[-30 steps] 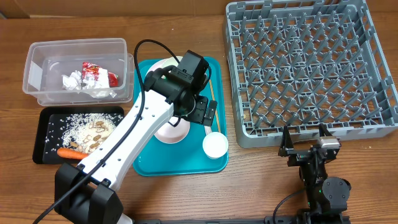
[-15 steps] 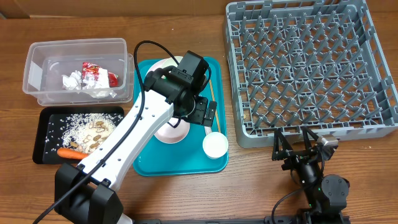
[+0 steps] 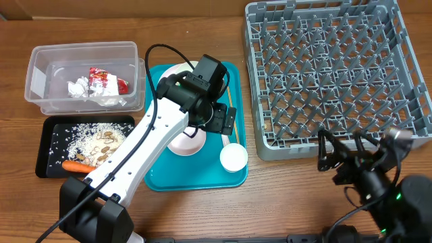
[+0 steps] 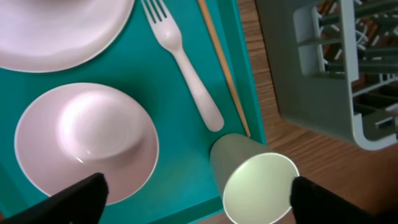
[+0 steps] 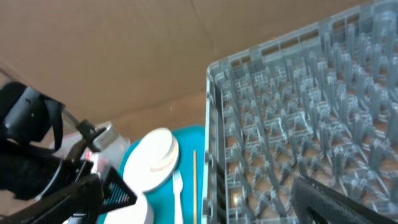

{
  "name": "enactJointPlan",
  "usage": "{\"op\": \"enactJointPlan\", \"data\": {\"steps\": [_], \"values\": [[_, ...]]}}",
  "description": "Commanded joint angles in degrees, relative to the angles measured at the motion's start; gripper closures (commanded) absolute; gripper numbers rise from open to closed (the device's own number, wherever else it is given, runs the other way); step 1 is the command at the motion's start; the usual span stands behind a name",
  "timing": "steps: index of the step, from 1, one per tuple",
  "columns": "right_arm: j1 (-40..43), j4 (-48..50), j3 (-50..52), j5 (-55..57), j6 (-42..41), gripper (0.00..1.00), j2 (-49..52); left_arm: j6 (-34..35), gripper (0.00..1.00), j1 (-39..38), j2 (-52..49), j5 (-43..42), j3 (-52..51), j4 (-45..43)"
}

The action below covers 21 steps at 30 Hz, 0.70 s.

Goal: Sort waste into correct bins and load items into the dishwasher
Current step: 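Move left gripper to the white cup and grasp its rim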

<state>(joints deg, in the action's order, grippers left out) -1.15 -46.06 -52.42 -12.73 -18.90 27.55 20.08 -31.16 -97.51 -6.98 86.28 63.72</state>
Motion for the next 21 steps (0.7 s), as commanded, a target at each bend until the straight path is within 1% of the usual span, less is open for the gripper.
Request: {"op": "enactJointPlan", "data": {"steps": [1, 4, 5, 7, 11, 14, 17, 21], "values": [[0.2, -3.74, -7.04, -1.99, -0.26, 0.0, 5.84, 0.52, 0.19, -0.28, 0.11, -2.05, -0.35, 1.05], [0.2, -6.93, -9.22, -2.03, -0.26, 0.0, 8.0, -0.72, 0.37, -0.31, 0.11, -2.05, -0.35, 2.75], [0.2, -7.04, -9.11, -2.56, -0.24, 0.0, 8.15, -0.72, 0.4, -0.33, 0.11, -2.1, -0.35, 3.28], [0.2, -8.07, -9.05, -2.64, -0.22, 0.0, 8.44, -0.55, 0.43, -0.46, 0.11, -2.91, -0.37, 4.22], [0.2, -9.42, -9.03, -2.38, -0.22, 0.0, 8.63, 1.73, 0.43, -1.38, 0.11, -4.7, -1.05, 4.81], [0.2, -10.27, -9.03, -2.36, -0.22, 0.0, 8.63, 2.75, 0.43, -2.49, 0.11, -4.68, -2.84, 3.06], [0.2, -11.1, -9.03, -2.36, -0.02, 0.0, 8.66, 2.91, 0.55, -3.82, 0.11, -4.66, -5.68, 0.87], [0.2, -11.34, -9.03, -2.36, 1.31, 0.0, 8.63, 3.17, 0.54, -4.55, 0.11, -4.63, -9.84, -1.27]]}}
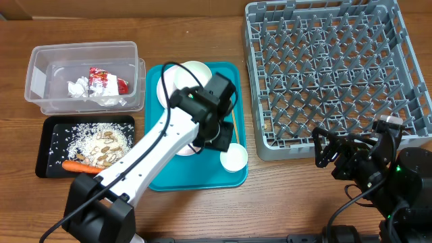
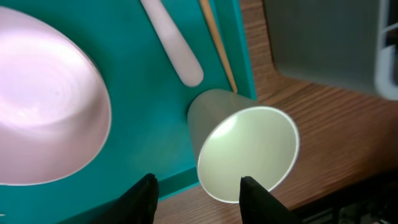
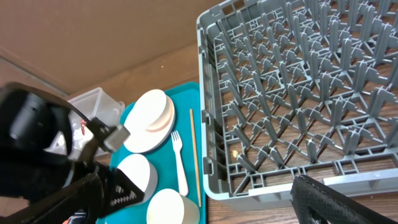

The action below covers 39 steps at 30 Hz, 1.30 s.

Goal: Sort waste into correct bins and load items into the dishwasher
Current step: 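Move left gripper to the white cup and grasp its rim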

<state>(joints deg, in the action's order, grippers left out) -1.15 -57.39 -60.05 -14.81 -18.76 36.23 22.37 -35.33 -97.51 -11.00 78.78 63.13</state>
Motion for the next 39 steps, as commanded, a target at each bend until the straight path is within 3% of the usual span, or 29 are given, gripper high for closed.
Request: {"op": "enactJointPlan", "data": {"steps": [1, 22, 29, 39], "values": [[0.2, 0.0, -1.4, -0.28, 1.16, 0.0, -0.04, 0.94, 0.54, -0.37, 0.11, -0.63, -3.04, -0.98], [0.2, -0.07, -1.4, -0.31, 1.14, 0.0, 0.02, 2.58, 0.51, -0.39, 0.11, -1.07, -10.67, -9.68], [0.2, -0.17, -1.4, -0.33, 1.14, 0.0, 0.02, 2.67, 0.66, -0.33, 0.11, -1.11, -11.85, -12.92], [0.2, -0.61, -1.4, -0.31, 1.14, 0.0, 0.02, 4.09, 0.71, -0.72, 0.11, -1.49, -11.89, -15.06]]}}
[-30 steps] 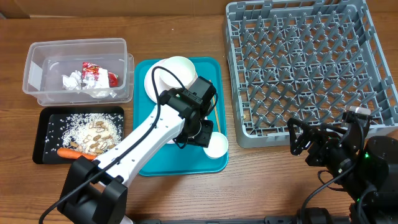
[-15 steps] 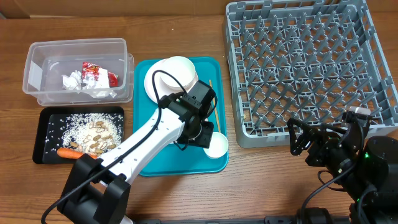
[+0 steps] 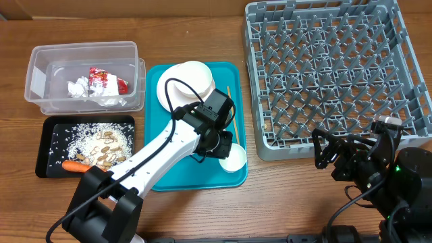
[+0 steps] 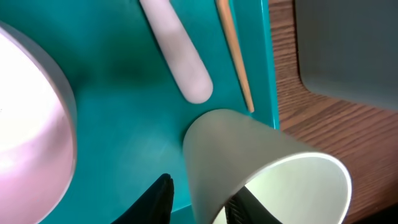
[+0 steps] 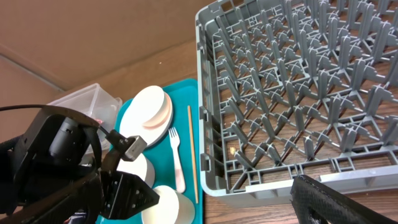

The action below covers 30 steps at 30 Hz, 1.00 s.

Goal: Sort waste into correct bins and load items into the dishwasher
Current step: 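Move left gripper to the white cup and grasp its rim, then lift the cup with left gripper and hold it toward the right gripper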

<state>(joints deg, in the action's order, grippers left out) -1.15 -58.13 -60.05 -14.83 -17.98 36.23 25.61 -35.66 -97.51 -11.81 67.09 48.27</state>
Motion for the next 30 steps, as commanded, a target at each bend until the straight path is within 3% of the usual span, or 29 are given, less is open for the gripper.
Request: {"op": "enactJointPlan", "data": {"steps": [1, 7, 14, 20, 26, 30], "values": [[0.2, 0.13, -1.4, -0.28, 0.35, 0.0, 0.02, 0.85, 0.73, -0.39, 0.11, -0.68, -0.2, -0.15], [0.2, 0.11, -1.4, -0.28, 0.35, 0.0, 0.02, 0.81, 0.96, -0.37, 0.11, -0.68, -0.2, -0.11], [0.2, -1.97, -1.4, -0.31, 1.03, 0.0, 0.02, 0.57, 0.96, -0.35, 0.13, -0.72, -0.04, 0.81], [0.2, -3.69, -1.4, -7.02, 6.29, 0.09, 0.61, -7.02, 0.96, 1.66, 0.15, -5.9, 4.98, 3.87], [0.2, -5.05, -1.4, -16.59, 7.06, 0.09, 3.21, -18.82, 0.96, 8.7, 1.9, -21.57, 15.32, 10.1], [0.2, -5.03, -1.4, -24.85, 12.37, 0.09, 6.08, -24.44, 0.96, 15.04, 3.76, -31.04, 19.76, 11.23]]}}
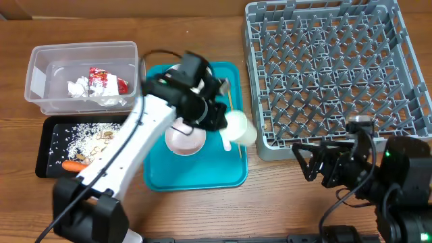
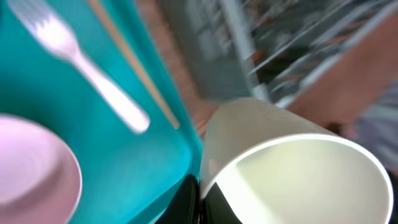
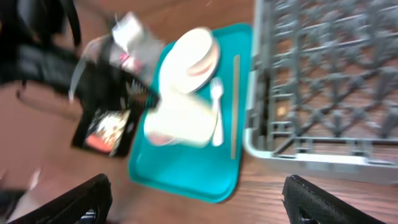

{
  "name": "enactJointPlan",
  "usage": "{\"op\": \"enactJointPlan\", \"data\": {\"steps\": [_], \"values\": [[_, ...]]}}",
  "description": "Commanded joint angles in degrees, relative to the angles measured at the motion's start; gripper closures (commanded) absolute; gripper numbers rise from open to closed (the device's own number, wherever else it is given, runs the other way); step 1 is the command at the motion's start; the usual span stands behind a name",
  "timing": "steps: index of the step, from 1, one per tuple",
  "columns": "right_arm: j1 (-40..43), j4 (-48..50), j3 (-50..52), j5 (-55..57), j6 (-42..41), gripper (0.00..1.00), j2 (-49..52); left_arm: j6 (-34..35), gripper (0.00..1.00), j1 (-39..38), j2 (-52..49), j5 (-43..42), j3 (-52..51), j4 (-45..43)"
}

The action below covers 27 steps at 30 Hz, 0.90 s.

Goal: Sort waste into correct bins and load items into the dishwasher
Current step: 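Lift the cup with left gripper and hold it toward the right gripper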

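A pale green cup (image 1: 240,128) hangs tilted above the right edge of the teal tray (image 1: 196,172), its mouth filling the left wrist view (image 2: 298,171). My left gripper (image 1: 219,120) is shut on the cup's rim, one finger inside and one outside (image 2: 200,196). On the tray lie a pink bowl (image 1: 185,138), a white fork (image 2: 93,68), a chopstick (image 2: 134,81) and stacked white plates (image 3: 189,53). The grey dish rack (image 1: 337,74) stands to the right. My right gripper (image 1: 314,165) is open near the rack's front left corner, holding nothing.
A clear bin (image 1: 84,77) with wrappers stands at the back left. In front of it lies a black tray (image 1: 84,145) with rice, scraps and a carrot. Bare wood runs along the table's front edge (image 1: 270,209).
The cup was standing on the tray's front right corner with my left fingers astride its wall. Now it is gripped, lifted and tilted over the tray's right edge. My right arm has shifted left.
My left gripper was open above the bowl and cup. Then it was lower, over the cup. Then its fingers stood at the cup's rim on the tray. Now it holds the cup in the air beside the rack. The right gripper stayed open throughout.
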<state>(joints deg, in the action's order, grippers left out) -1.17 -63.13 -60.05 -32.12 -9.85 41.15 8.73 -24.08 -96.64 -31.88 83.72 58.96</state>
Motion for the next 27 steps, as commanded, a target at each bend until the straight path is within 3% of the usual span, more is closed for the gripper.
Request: {"op": "enactJointPlan", "data": {"steps": [1, 6, 11, 15, 20, 27], "values": [[0.22, -0.04, -1.4, -9.81, 6.14, 0.09, 2.23, -8.81, 0.96, 5.68, 3.45, -14.01, 3.85, 0.68], [0.22, -0.66, -1.4, -14.88, 16.13, 0.12, 7.63, -15.76, 0.96, 14.21, 4.13, -28.2, 4.13, 2.73], [0.22, -2.64, -1.4, -26.69, 31.58, 0.13, 14.82, -22.53, 0.96, 20.52, 4.13, -31.06, 4.07, 8.63], [0.22, -3.34, -1.4, -36.28, 41.03, 0.17, 21.27, -41.55, 0.96, 24.09, 4.13, -44.06, 3.89, 15.02], [0.22, -2.08, -1.4, -46.01, 44.48, 0.2, 29.33, -51.04, 0.96, 25.29, 4.13, -51.28, 3.21, 19.08], [-0.17, -1.64, -1.4, -53.09, 48.09, 0.18, 34.27, -54.38, 0.96, 22.18, 4.13, -53.13, 1.88, 19.08]]}}
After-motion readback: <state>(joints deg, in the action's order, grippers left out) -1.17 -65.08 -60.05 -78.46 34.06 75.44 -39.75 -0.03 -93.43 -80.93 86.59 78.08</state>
